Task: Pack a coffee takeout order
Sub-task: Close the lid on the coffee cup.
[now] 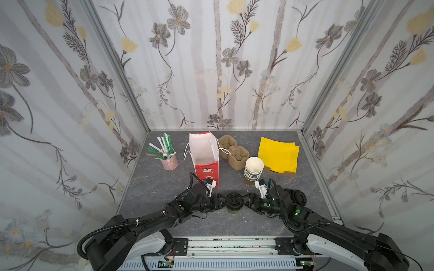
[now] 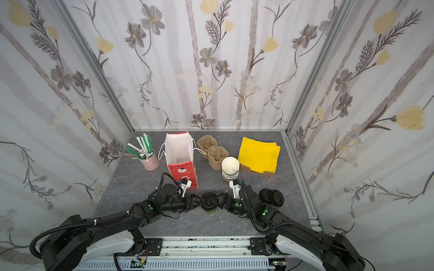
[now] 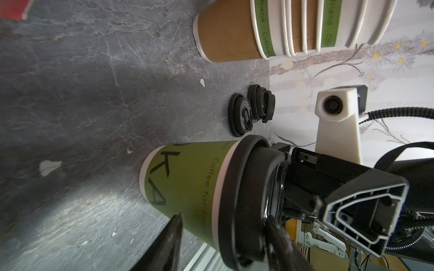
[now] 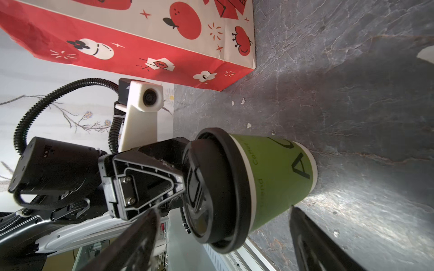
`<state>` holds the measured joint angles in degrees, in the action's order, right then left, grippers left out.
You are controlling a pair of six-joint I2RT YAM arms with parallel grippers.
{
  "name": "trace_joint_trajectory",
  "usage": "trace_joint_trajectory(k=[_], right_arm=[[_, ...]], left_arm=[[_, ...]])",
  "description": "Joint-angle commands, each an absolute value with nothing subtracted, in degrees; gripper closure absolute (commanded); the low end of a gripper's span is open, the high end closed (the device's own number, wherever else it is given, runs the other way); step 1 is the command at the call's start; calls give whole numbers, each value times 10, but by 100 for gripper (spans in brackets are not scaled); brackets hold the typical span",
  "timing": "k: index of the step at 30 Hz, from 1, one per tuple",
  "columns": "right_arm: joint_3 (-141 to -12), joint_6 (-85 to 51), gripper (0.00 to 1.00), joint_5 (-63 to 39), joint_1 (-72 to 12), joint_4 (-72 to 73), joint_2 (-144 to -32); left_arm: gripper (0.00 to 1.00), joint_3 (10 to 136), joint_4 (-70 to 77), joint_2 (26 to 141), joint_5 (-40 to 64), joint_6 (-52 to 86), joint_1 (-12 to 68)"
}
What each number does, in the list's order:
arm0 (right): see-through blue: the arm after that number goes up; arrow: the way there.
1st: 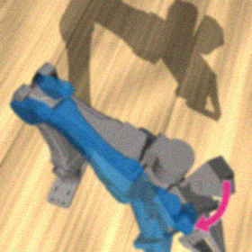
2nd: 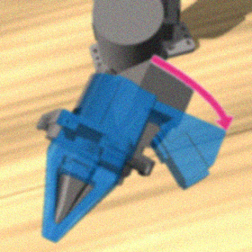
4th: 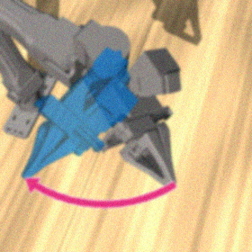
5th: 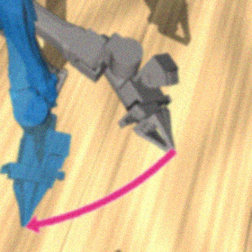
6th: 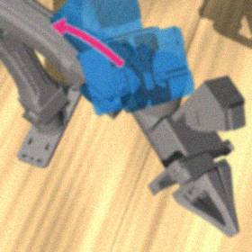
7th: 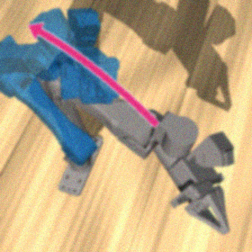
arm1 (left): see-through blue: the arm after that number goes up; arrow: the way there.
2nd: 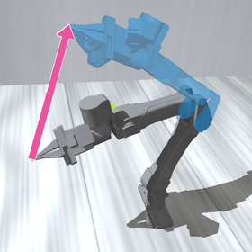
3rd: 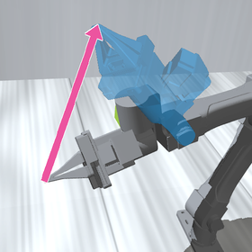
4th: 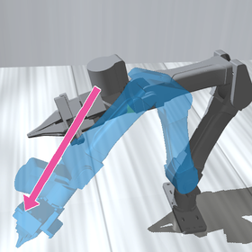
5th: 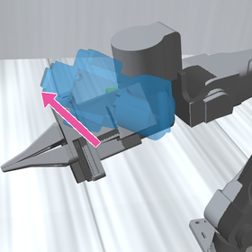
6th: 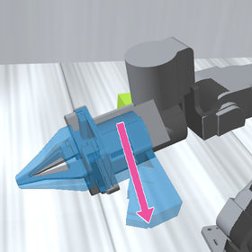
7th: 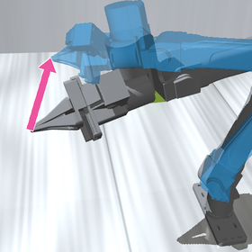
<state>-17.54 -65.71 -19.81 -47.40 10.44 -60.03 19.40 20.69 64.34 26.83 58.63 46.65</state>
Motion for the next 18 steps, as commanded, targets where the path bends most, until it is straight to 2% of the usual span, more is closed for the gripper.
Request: trace_joint_trajectory(k=[1,7,13,15,18], right_arm=[[-176,-672,15,-203,-474,166,-626],[-159,-687,24,-195,-474,184,-641],[-155,-688,25,-205,-457,205,-643],[-156,-687,24,-207,-457,211,-643],[-156,-686,15,-208,-457,220,-642]], left_arm=[[41,205,174,645,263,577,467],[36,217,177,636,272,569,466],[27,220,182,606,272,561,466],[26,218,180,592,271,563,467],[26,204,156,555,243,580,465]])
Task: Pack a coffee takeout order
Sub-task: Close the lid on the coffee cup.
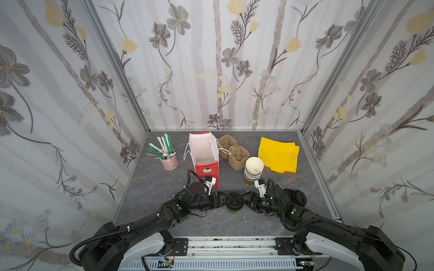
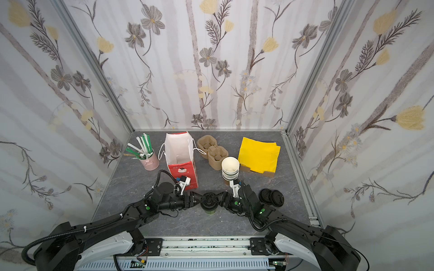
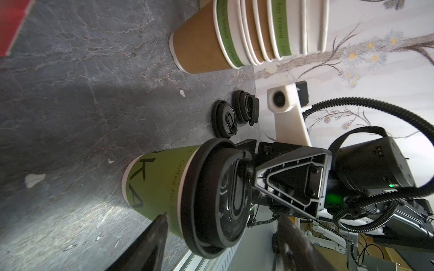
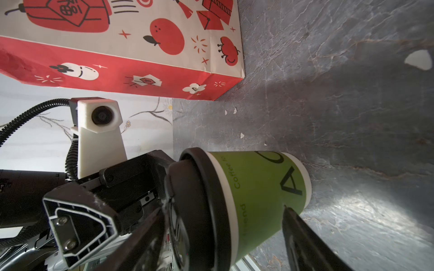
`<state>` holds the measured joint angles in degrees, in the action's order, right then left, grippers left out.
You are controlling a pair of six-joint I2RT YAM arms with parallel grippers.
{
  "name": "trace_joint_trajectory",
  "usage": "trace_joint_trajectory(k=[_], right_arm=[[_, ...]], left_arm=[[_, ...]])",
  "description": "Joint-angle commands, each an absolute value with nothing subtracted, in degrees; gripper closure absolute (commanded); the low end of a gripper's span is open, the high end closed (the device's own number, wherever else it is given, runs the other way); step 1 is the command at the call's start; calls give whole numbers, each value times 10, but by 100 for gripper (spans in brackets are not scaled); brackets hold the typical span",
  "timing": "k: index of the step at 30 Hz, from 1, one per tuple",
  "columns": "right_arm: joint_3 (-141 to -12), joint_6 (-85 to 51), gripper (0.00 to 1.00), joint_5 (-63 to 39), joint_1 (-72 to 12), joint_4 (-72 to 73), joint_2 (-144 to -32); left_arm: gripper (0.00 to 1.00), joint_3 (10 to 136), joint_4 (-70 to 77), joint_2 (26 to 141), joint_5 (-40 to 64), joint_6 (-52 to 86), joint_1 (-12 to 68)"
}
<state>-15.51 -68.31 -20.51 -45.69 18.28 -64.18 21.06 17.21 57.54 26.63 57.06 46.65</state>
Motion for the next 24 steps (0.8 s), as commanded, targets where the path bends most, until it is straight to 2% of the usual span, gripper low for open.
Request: trace_joint_trajectory(k=[1,3,7,14,20,24], right_arm=[[-156,-684,12,-207,-456,222,-644],[-160,-680,7,-208,-455,230,-645],[-170,-673,8,-207,-453,221,-658],[-173,-672,16,-209,-452,223,-683],[-172,-673,19,-217,-452,238,-705],[-172,-673,19,-219,-452,245,-711]], left_arm=[[26,200,134,542,223,582,465],[29,186,114,516,193,586,466],[40,159,114,500,172,615,466],[46,169,121,523,221,595,465],[55,178,130,548,260,576,465],[56,176,148,561,272,583,466]])
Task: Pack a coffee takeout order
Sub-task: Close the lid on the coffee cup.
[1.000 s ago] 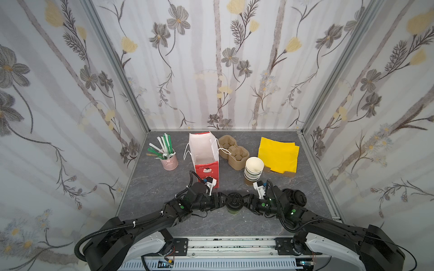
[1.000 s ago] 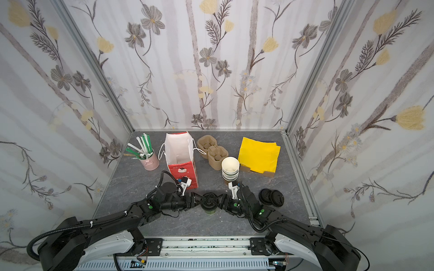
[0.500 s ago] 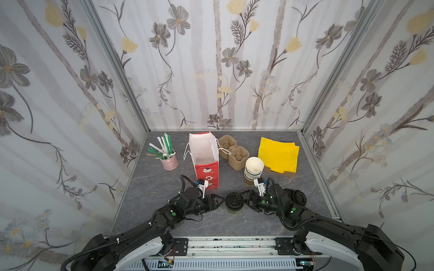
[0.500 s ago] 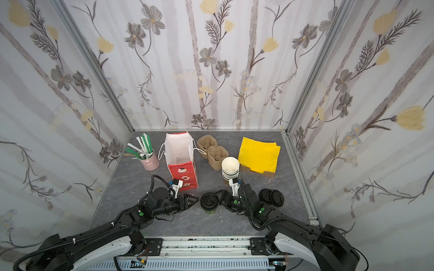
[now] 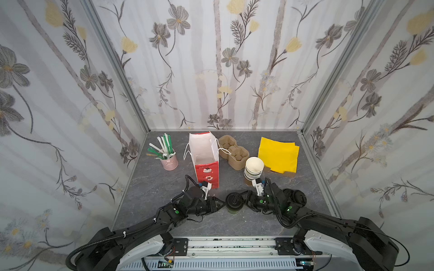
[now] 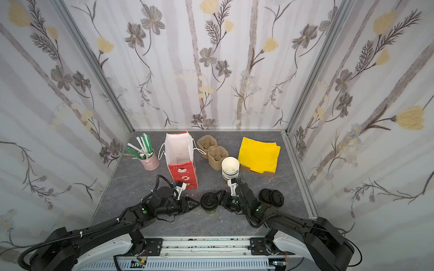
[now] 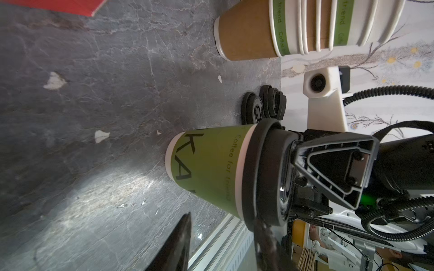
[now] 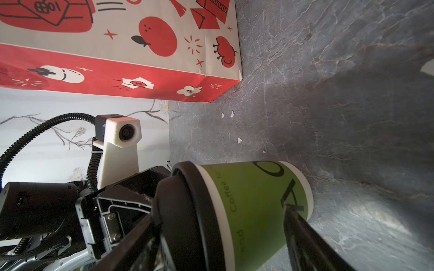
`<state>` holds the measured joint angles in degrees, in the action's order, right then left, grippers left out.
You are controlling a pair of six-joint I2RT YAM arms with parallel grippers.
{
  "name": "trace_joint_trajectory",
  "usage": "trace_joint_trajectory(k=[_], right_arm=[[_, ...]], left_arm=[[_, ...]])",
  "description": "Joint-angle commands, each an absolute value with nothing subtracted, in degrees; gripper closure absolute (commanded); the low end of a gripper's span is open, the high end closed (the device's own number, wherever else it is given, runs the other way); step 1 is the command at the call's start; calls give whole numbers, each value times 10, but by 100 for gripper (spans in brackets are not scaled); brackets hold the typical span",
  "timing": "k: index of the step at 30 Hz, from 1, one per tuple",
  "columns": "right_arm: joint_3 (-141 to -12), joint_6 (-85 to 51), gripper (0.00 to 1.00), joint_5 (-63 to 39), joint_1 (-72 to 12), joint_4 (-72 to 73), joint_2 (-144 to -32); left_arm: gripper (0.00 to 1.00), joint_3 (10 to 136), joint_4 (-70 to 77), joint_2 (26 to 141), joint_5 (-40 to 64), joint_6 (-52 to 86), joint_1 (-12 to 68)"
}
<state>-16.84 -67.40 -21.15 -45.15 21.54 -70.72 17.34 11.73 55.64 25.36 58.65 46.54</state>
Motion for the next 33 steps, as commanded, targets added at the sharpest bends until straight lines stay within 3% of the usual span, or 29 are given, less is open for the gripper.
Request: trace_joint_trajectory(k=[1,11,17,33], right_arm=[[-172,-673,19,-220,-452,245,-712],[-169,-673,22,-221,-452,241,-720],[-168,-673,22,-218,-452,242,-723],[-171,-655,22,-224,-454,198,-713]], left_arm=[[56,174,154,561,274,585,465],[51,165,167,551,275,593,466],[57,166,178,570,279,597,466],[60,166,207,615,301,593,466]])
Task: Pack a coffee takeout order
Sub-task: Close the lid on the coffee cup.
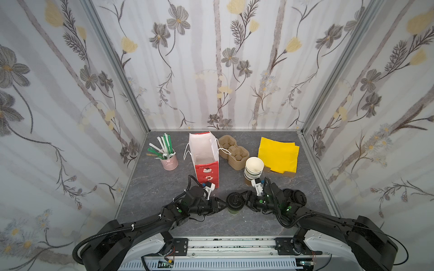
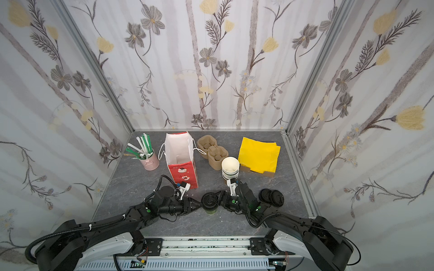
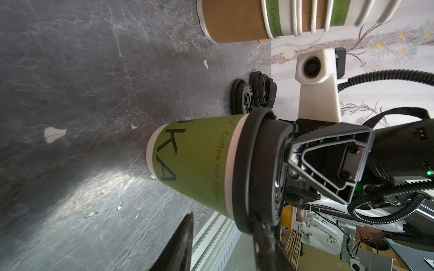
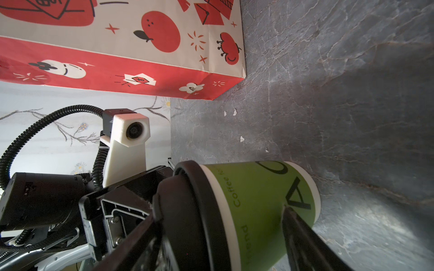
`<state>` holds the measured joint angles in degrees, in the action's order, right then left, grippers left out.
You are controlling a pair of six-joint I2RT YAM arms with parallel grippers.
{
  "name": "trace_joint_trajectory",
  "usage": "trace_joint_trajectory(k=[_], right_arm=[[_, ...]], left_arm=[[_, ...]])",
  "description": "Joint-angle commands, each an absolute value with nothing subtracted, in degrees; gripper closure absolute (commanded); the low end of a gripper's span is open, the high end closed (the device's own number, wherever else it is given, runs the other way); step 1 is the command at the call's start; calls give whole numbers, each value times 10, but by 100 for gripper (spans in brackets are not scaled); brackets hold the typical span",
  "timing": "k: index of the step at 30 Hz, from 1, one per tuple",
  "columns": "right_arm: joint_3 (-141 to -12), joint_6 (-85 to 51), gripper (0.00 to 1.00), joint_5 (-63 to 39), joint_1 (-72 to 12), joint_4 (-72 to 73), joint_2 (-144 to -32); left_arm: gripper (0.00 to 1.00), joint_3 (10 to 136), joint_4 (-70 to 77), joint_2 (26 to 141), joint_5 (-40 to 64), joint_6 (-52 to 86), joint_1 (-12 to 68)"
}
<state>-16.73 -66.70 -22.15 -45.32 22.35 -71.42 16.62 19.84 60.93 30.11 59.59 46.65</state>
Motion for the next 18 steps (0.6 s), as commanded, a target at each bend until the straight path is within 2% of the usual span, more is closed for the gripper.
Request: trace_joint_trajectory(k=[1,18], right_arm=[[-170,-653,22,-226,-454,195,-713],[-170,-642,22,-220,-454,160,-722]], left_arm=[[60,164,207,617,300,594,467],[68,136,194,656,295,589,466]])
